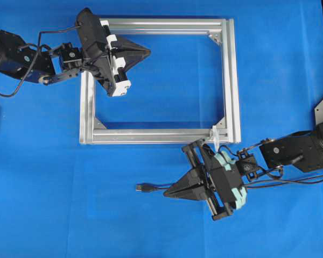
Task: Insert the wire through the string loop located on the right side.
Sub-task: 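Lower the right gripper onto the black USB cable near its plug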
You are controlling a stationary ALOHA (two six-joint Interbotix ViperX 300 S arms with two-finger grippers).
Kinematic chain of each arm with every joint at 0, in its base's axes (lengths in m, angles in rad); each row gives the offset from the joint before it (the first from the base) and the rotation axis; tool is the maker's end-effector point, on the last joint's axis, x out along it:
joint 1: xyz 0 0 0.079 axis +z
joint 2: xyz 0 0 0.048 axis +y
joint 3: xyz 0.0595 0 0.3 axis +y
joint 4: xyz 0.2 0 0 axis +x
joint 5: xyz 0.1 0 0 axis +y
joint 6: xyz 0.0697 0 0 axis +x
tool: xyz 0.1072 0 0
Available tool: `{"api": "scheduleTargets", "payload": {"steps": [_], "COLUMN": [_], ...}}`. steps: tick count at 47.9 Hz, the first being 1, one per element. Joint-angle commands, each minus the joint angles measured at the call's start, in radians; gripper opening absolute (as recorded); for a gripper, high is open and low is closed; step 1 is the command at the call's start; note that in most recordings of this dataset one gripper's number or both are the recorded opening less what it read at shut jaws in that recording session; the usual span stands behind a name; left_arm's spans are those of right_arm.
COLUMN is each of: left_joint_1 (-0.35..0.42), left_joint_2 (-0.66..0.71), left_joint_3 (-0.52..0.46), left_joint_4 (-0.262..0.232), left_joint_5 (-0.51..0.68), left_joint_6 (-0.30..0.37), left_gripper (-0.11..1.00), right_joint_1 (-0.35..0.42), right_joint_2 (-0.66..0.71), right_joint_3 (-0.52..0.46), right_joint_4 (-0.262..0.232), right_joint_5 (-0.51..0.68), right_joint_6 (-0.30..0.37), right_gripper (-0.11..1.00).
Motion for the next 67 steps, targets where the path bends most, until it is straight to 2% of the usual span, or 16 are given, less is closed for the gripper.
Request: {"api": "scheduleTargets", "payload": {"steps": [1,6,10,14,21,24,35,49,57,67], "left_joint_1": [-0.003,-0.003,-0.002,-0.002,-0.003,-0.002,-0.002,-0.002,-0.003,-0.002], "left_joint_2": [-0.029,-0.029,-0.029,-0.028,-0.029,-0.029,-0.029,-0.029,-0.029,-0.029], "left_joint_3": [-0.018,-0.02,-0.02,-0.02,-0.018,-0.018,-0.021,-0.017,-0.015,-0.014], "left_joint_4": [0.003,0.003,0.005,0.005,0.005,0.005,0.005,0.005,0.005,0.005], "left_joint_5": [-0.005,-0.005,-0.005,-0.005,-0.005,-0.005,-0.003,-0.003,-0.003,-0.005], "left_joint_6": [0.002,0.003,0.003,0.003,0.003,0.003,0.003,0.003,0.003,0.005], "left_gripper": [0.02,0.02,0.02,0.02,0.02,0.02,0.02,0.02,0.02,0.02], "right_joint_1": [0.006,0.015,0.017,0.017,0.015,0.017,0.018,0.04,0.048,0.054], "right_joint_2": [-0.035,-0.037,-0.037,-0.037,-0.035,-0.037,-0.008,0.135,0.17,0.181], "right_joint_3": [-0.017,-0.018,-0.023,-0.028,-0.032,-0.032,-0.04,-0.092,-0.094,-0.091], "right_joint_4": [0.002,0.002,0.005,0.031,0.091,0.109,0.129,0.206,0.245,0.256], "right_joint_5": [0.014,0.023,0.023,0.025,0.023,0.025,0.028,0.021,0.02,0.025], "right_joint_6": [0.018,0.032,0.04,0.041,0.028,0.025,0.025,0.026,0.026,0.026], "right_gripper": [-0.06,-0.02,0.12,0.32,0.78,0.92,0.91,0.91,0.91,0.9]}}
